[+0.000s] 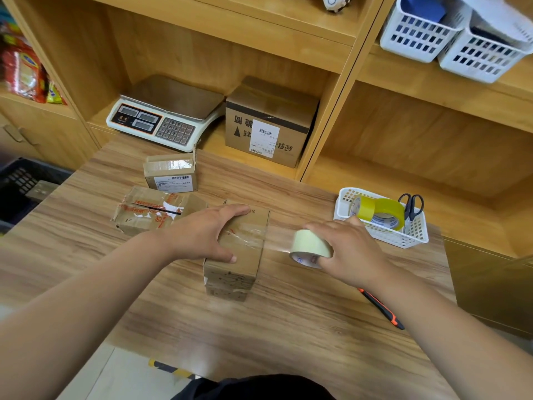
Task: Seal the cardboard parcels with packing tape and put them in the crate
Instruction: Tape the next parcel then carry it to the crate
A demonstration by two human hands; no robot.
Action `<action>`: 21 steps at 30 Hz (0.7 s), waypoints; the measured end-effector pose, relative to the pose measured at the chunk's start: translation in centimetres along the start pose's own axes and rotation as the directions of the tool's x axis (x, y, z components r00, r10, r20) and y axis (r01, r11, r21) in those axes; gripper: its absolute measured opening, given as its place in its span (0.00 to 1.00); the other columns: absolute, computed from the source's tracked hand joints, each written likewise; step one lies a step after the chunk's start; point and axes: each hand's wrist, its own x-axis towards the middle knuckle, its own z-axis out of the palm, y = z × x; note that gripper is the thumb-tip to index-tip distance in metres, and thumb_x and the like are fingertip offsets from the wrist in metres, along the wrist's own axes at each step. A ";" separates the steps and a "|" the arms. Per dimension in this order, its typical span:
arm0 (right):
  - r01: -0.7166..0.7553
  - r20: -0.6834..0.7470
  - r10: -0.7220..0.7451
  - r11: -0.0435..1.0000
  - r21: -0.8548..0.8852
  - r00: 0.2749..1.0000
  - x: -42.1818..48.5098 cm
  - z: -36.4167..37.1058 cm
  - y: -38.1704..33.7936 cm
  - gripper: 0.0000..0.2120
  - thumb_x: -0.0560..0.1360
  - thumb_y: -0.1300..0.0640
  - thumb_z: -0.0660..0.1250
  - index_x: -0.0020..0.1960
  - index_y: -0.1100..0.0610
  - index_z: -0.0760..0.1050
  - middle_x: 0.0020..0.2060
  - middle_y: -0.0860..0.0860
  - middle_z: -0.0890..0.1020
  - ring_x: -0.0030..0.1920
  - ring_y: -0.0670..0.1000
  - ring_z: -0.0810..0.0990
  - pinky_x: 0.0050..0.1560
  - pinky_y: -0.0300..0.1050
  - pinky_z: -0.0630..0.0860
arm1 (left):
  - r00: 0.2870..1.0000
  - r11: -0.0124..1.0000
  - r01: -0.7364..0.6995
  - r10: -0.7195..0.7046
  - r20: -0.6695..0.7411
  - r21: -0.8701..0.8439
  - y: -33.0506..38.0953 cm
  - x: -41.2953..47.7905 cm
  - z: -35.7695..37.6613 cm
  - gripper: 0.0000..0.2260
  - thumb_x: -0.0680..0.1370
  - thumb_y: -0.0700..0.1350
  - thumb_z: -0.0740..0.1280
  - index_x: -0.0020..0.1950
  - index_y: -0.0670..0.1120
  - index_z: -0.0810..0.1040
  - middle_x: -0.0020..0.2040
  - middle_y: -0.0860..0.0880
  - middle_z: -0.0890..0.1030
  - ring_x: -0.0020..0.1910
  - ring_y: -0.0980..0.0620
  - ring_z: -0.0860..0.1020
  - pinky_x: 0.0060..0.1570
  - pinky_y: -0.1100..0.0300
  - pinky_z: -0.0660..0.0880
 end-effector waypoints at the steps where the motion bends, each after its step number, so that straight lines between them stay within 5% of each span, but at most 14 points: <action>1: -0.001 0.010 0.001 1.000 0.007 1.000 0.0 0.1 0.1 0.32 0.66 0.28 0.54 0.62 0.44 0.73 0.54 0.44 0.81 0.54 0.49 0.77 0.57 0.46 0.63 | 1.000 1.000 -0.002 0.002 0.000 0.001 0.0 0.0 0.0 0.46 0.66 0.52 0.78 0.76 0.57 0.55 0.73 0.57 0.64 0.68 0.56 0.65 0.64 0.66 0.63; 6: -0.009 0.033 0.010 1.000 -0.010 0.999 0.2 0.9 0.3 0.26 0.71 0.37 0.66 0.67 0.43 0.70 0.59 0.43 0.78 0.56 0.47 0.74 0.54 0.40 0.59 | 1.000 1.000 0.011 -0.011 0.004 -0.002 0.1 -0.1 0.0 0.46 0.65 0.52 0.78 0.76 0.58 0.55 0.73 0.56 0.64 0.68 0.56 0.66 0.64 0.65 0.63; 10: -0.024 0.079 0.024 1.000 -0.010 0.997 0.5 2.4 0.4 0.25 0.72 0.43 0.67 0.67 0.43 0.69 0.62 0.43 0.77 0.60 0.47 0.74 0.54 0.41 0.57 | 1.000 1.000 0.004 -0.004 -0.003 0.014 0.2 0.0 0.0 0.46 0.65 0.52 0.78 0.76 0.57 0.55 0.73 0.56 0.64 0.68 0.57 0.65 0.63 0.66 0.62; 17: -0.020 0.073 0.020 1.000 0.002 0.997 0.9 5.5 0.6 0.23 0.72 0.38 0.65 0.65 0.43 0.69 0.58 0.43 0.79 0.60 0.46 0.74 0.49 0.42 0.56 | 1.000 0.999 0.008 -0.007 -0.002 0.043 1.1 -0.3 -0.1 0.45 0.68 0.52 0.76 0.77 0.56 0.53 0.75 0.55 0.62 0.71 0.56 0.62 0.63 0.69 0.58; 21: -0.039 0.017 0.038 0.997 0.067 0.999 -0.1 5.9 0.7 0.20 0.72 0.36 0.64 0.59 0.44 0.72 0.51 0.43 0.80 0.55 0.48 0.76 0.47 0.43 0.57 | 0.997 0.959 0.074 -0.066 -0.038 0.273 3.8 -0.9 1.0 0.48 0.68 0.65 0.69 0.78 0.52 0.45 0.78 0.52 0.52 0.77 0.52 0.47 0.72 0.60 0.41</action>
